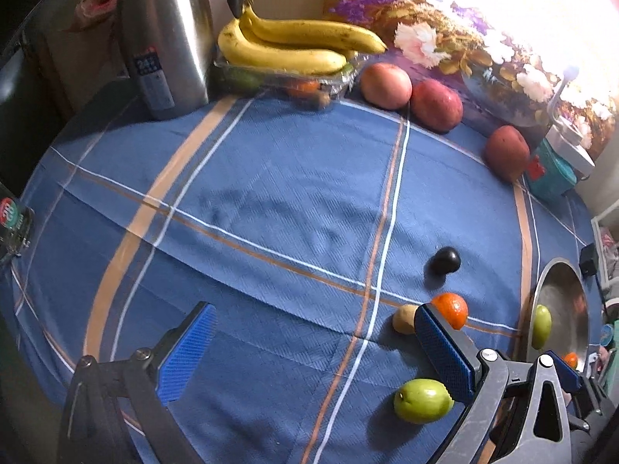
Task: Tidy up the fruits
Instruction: 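Withdraw both open tools from the plate back over the remaining fruits, then grasp the brown kiwi with the right tool while the left tool grasps a green pear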
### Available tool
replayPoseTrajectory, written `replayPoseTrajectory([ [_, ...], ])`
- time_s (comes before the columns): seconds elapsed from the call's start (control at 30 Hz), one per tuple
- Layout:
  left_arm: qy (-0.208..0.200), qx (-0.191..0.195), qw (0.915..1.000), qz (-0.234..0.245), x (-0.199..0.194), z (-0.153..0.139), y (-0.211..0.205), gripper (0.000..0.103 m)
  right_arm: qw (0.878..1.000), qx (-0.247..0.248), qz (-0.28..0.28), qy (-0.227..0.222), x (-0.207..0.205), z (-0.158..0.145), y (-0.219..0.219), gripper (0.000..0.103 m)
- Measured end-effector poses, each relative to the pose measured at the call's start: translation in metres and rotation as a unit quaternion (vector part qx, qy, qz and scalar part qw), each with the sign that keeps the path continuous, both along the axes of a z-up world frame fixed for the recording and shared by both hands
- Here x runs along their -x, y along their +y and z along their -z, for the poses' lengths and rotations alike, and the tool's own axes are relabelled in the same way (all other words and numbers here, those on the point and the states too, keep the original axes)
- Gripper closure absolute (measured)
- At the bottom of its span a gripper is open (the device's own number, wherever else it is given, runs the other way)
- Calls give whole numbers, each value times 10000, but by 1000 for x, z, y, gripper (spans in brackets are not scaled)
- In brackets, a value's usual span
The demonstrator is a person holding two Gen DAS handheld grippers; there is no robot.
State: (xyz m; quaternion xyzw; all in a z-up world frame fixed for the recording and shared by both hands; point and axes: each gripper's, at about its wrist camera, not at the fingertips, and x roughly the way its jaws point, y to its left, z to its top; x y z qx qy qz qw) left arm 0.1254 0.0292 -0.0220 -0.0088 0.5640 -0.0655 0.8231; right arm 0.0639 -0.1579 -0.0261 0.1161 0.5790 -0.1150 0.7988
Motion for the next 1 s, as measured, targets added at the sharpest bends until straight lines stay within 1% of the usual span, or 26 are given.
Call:
replayPoseTrajectory([
  [0.23, 370, 55, 9992, 118, 3, 16, -9, 0, 9997, -133, 43, 209, 0, 14, 6, 14],
  [0.3, 449, 70, 9989, 95, 4, 19, -9, 0, 9994, -188, 60, 285, 1, 18, 5, 16],
  [0.37, 532, 81, 9985, 71, 5, 22, -9, 0, 9990, -258, 54, 354, 2, 22, 5, 26],
  [0.5, 633, 70, 9979, 76, 7, 27, -12, 0, 9984, -338, 22, 451, 3, 28, 8, 32],
  [0.57, 682, 45, 9976, 108, 7, 29, -15, 0, 9979, -413, 1, 493, 3, 31, 10, 37],
  [0.73, 780, 19, 9969, 132, 9, 33, -20, 0, 9968, -547, -106, 575, 3, 37, 16, 46],
  [0.83, 851, 53, 9963, 126, 9, 35, -24, 0, 9962, -579, -158, 633, 2, 41, 20, 51],
  [0.9, 912, 85, 9957, 113, 8, 38, -24, 0, 9959, -628, -171, 624, 0, 42, 21, 52],
  [1.0, 983, 121, 9950, 107, 8, 41, -25, 0, 9952, -733, -202, 609, 1, 43, 22, 57],
])
